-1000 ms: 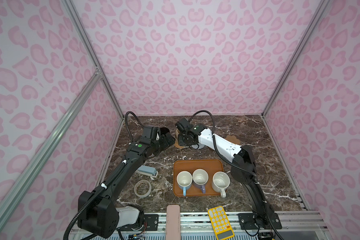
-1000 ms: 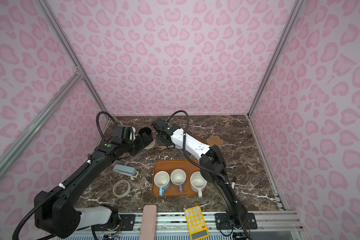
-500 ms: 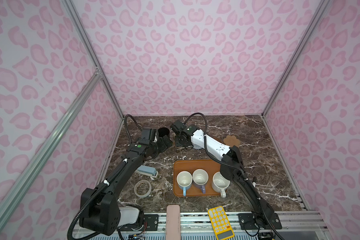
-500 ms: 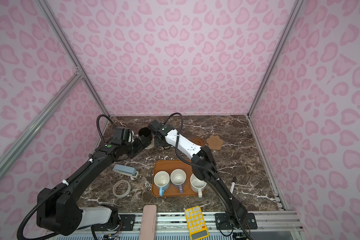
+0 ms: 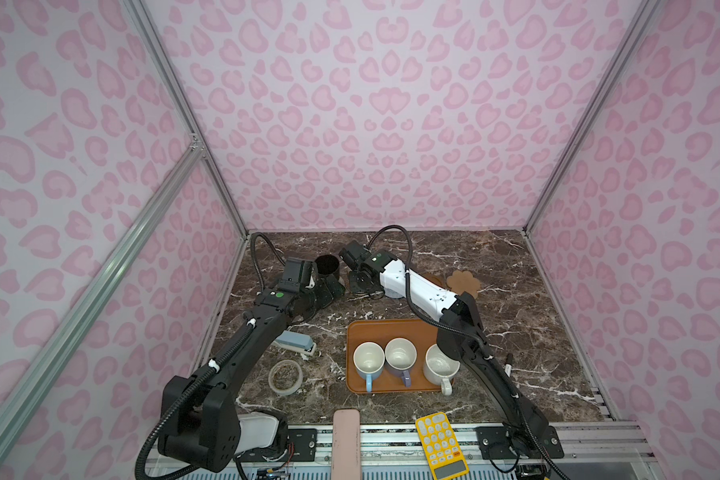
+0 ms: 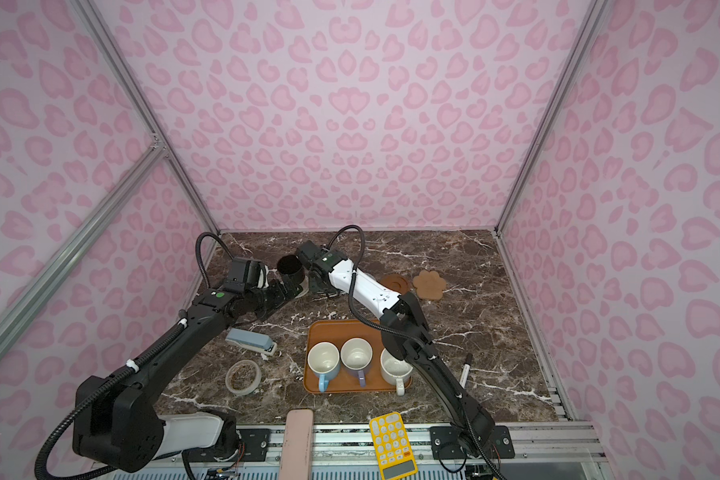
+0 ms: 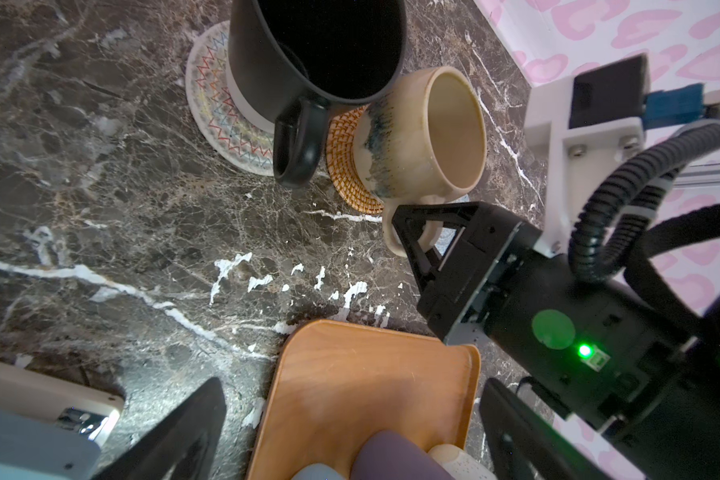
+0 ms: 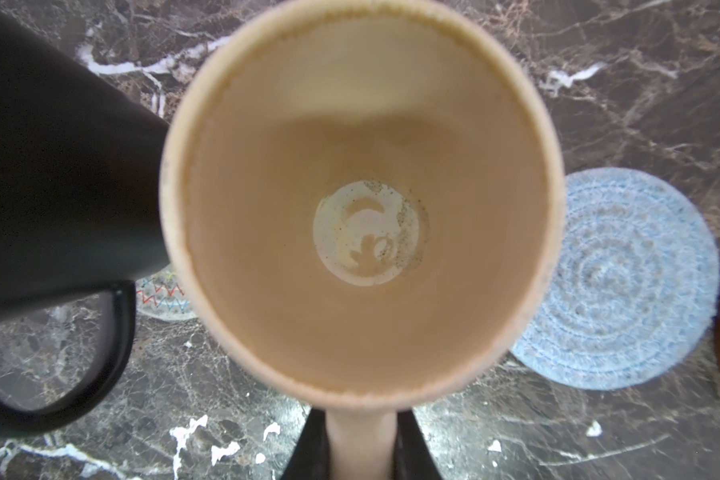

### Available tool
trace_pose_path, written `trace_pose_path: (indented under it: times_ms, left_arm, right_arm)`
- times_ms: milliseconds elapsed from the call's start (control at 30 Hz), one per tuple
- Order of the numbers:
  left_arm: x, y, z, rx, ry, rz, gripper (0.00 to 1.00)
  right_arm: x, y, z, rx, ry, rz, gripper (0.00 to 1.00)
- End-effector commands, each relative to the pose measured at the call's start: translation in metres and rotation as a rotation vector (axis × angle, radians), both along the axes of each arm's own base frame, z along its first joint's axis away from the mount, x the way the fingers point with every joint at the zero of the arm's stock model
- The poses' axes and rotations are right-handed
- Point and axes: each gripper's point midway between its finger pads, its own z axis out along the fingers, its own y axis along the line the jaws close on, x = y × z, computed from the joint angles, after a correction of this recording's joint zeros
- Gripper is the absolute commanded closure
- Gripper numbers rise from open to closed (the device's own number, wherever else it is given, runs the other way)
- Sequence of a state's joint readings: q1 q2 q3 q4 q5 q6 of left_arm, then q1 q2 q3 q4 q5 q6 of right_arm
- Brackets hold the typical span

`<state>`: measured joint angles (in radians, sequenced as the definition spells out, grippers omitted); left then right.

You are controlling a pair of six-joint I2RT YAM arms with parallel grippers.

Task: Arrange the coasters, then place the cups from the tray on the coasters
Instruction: 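Lower the beige mug onto the rattan coaster and open the right gripper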

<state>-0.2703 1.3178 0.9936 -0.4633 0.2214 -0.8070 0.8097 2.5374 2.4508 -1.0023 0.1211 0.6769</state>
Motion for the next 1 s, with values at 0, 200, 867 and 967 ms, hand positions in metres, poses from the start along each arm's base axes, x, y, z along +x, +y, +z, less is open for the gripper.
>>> trace_pose_path:
  times_ms: [0, 200, 867, 967]
  left_arm:
    - [0.002, -0.002, 0.005, -0.010, -0.029, -0.010, 0.03]
    - [0.001, -0.003, 0.006, -0.019, -0.033, -0.009, 0.03]
    - [-0.006, -0.001, 0.011, -0.025, -0.037, -0.005, 0.03]
    - [-0.010, -0.001, 0.017, -0.016, -0.044, -0.012, 0.03]
  right_arm:
    - [-0.005, -0.012, -0.007, -0.078, 0.004, -0.012, 1.00]
    - [-0.011, -0.013, -0.008, -0.119, 0.000, 0.007, 1.00]
    - [-0.017, -0.007, -0.006, -0.062, 0.053, 0.033, 0.52]
    - [-0.019, -0.008, 0.006, -0.063, 0.028, 0.035, 0.44]
